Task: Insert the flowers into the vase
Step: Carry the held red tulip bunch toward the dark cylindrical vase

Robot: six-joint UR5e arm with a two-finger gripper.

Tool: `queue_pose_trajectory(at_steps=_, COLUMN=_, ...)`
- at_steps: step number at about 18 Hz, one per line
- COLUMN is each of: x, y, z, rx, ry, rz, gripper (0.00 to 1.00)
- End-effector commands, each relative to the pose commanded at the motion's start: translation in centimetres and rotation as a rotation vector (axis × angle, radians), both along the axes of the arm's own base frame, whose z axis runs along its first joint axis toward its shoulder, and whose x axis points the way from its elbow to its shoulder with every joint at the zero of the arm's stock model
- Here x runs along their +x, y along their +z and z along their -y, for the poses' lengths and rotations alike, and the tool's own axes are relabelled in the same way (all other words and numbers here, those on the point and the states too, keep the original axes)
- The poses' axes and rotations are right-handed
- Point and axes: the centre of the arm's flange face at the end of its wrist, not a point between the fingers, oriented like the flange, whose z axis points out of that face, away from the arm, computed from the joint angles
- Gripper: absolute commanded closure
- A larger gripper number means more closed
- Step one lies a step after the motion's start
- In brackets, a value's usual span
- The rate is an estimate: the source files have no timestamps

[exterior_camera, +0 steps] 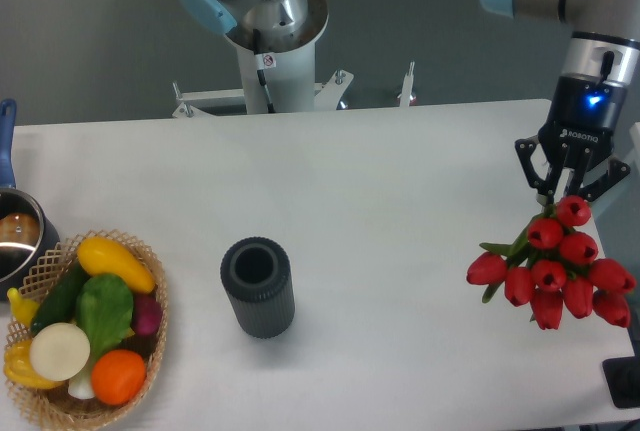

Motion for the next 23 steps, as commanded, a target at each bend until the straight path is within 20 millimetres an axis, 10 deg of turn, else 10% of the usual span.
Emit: queue_pose_trajectory(at_steps=23, x=2.4, y=-1.2, z=-4.2, rx=0.001, ry=-0.064, rz=0.029, gripper=0.94)
